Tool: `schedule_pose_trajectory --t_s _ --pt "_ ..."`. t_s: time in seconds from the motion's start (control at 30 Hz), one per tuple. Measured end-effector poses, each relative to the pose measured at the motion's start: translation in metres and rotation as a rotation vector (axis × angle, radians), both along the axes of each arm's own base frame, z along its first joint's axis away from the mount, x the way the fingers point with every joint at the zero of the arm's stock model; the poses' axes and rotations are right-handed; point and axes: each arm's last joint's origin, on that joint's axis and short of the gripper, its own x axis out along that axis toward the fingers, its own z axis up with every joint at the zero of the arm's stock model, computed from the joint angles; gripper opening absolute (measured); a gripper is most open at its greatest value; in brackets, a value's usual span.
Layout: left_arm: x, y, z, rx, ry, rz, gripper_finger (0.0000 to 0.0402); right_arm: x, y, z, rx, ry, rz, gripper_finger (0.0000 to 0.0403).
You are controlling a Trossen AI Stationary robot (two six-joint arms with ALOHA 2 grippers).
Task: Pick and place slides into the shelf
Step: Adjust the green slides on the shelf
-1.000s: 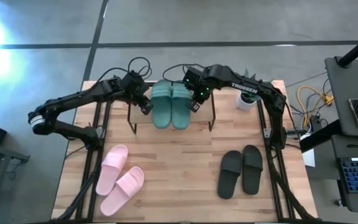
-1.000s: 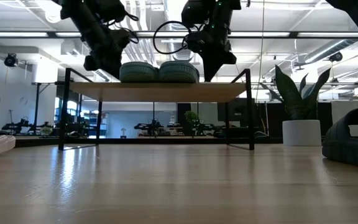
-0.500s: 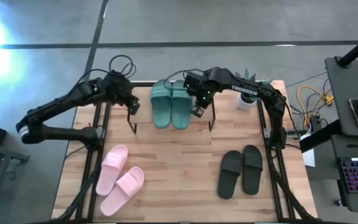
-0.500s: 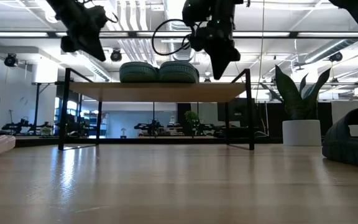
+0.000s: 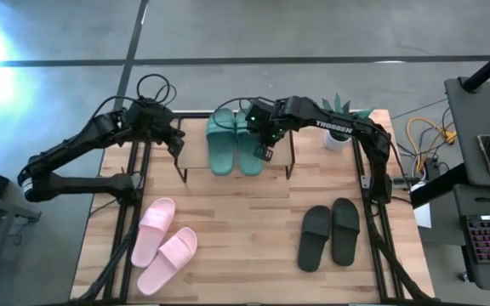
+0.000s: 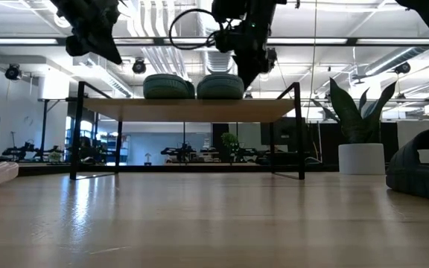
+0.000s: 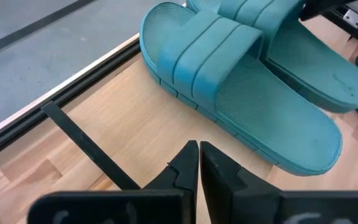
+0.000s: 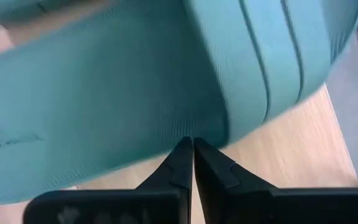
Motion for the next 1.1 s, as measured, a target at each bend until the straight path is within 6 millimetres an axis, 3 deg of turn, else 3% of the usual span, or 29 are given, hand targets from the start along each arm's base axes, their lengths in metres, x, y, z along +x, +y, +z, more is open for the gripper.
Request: schedule_pose_trajectory --t_s 0.3,0.7,1.1 --pt "-0.002 -0.001 0.0 -0.002 0.003 -0.001 0.0002 -0.011 0.0 -0.003 0.001 0.121 0.027 0.0008" --pt "0.011 0.007 -0.012 -0.046 0.081 -0.003 0.0002 0.006 -0.016 -0.029 -0.035 0.154 0.081 0.0008" --pt "0.018 0.011 -0.017 -0.056 0.11 -0.008 0.0002 0.011 -0.014 -0.015 -0.055 0.089 0.089 0.0008"
